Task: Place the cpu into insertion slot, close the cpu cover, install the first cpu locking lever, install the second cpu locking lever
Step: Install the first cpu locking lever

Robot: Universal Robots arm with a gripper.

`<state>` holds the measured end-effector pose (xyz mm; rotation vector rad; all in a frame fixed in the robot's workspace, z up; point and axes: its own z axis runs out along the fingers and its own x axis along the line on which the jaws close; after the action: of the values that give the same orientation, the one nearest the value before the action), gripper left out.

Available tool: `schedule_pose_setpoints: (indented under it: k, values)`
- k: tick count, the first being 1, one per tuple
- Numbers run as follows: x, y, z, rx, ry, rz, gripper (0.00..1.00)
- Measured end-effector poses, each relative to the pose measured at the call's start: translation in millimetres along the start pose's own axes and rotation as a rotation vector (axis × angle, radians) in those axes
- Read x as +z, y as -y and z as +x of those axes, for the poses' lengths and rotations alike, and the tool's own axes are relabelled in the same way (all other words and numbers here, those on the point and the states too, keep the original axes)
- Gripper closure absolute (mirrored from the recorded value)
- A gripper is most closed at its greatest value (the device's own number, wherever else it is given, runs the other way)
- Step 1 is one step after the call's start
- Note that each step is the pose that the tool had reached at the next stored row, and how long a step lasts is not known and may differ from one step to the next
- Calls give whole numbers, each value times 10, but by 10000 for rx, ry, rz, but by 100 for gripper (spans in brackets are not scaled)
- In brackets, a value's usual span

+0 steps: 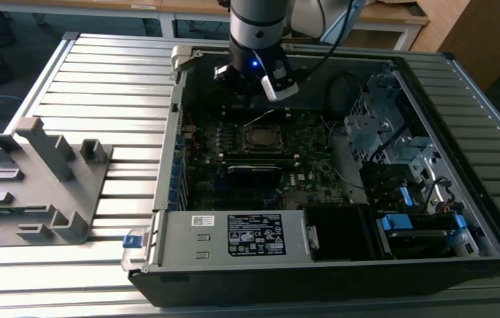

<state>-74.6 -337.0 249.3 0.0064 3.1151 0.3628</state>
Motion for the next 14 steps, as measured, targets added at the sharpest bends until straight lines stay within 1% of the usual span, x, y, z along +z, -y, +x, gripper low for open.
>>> schedule_pose_setpoints:
  k: [5, 14]
  values:
    - [6, 2, -75, -1, -1, -1, 89]
    - [7, 1, -89, -3, 0, 0, 89]
